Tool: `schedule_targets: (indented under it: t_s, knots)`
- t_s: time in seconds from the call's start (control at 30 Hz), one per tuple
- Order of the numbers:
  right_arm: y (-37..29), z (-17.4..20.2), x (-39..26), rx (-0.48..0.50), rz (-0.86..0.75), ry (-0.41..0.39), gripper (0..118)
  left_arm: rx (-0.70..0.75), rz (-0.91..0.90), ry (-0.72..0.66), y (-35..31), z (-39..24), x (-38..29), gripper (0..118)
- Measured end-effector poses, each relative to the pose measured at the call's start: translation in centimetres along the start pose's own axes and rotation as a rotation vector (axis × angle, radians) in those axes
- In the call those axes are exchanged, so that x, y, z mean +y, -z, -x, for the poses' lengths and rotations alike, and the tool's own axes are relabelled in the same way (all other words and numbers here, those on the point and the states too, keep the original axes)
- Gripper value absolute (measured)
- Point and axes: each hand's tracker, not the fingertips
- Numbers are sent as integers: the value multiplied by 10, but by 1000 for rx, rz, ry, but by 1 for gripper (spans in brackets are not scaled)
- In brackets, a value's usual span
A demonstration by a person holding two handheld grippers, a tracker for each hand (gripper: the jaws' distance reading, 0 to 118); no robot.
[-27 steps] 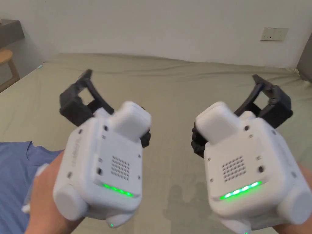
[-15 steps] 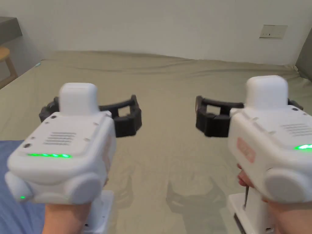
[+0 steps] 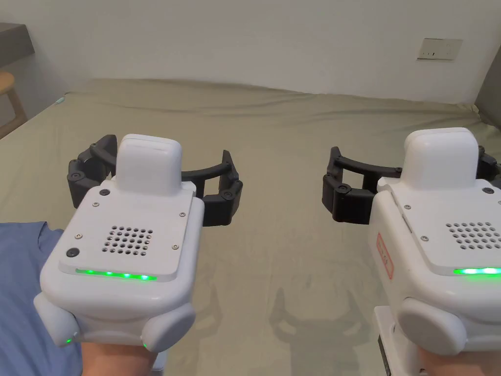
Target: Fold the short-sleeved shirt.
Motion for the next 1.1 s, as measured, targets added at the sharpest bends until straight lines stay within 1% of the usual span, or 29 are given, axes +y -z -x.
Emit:
schedule_targets:
  t_s: [0.07, 0.13, 0.23, 0.4, 0.53, 0.6, 0.73, 0.77, 0.8, 0.83, 0.87, 0.9, 0.93, 0.97, 1.03, 1.1]
  knots:
    - [2, 3, -2, -21, -1, -25, 118, -15, 5, 4, 0, -1, 0, 118]
    - [2, 4, -4, -13, 1, -36, 118, -20, 10, 7, 0, -4, 1, 118]
    - [3, 5, -4, 15, 13, -31, 118, -5, 11, 20, 0, -7, 0, 118]
    - [4, 8, -2, 6, 60, -38, 118, -10, 29, 15, 0, -7, 0, 118]
    - [4, 3, -1, 20, 56, 4, 118, 6, 36, 14, 1, -6, 2, 118]
    - [3, 1, 0, 26, 48, 25, 118, -10, 40, -8, 2, -5, 2, 118]
    - [2, 1, 1, 44, 42, 23, 118, -22, 59, -28, 4, -4, 2, 114]
    - [3, 1, 1, 49, 42, 17, 118, -24, 59, -25, 4, -5, 2, 105]
    - [3, 2, 1, 58, 45, 10, 117, -25, 60, -17, 4, -6, 2, 93]
    - [3, 2, 1, 66, 46, 7, 113, -26, 62, -7, 4, -8, 2, 73]
    - [2, 2, 0, 72, 45, 6, 89, -27, 65, 10, 5, -10, 2, 36]
    - [3, 3, -1, 65, 46, 0, 48, -29, 68, 23, 6, -12, 1, 13]
    - [5, 4, -2, 2, 57, -37, 1, -32, 63, 32, 6, -13, 0, 2]
    - [4, -1, -5, -9, 46, -28, 1, -43, 57, 37, 5, -14, 0, 0]
    - [7, -9, -6, 84, 86, -20, 1, -70, 61, 37, 6, -15, 1, 0]
    - [10, -8, -10, 48, 83, -14, 1, -77, 65, 47, 7, -19, 0, 0]
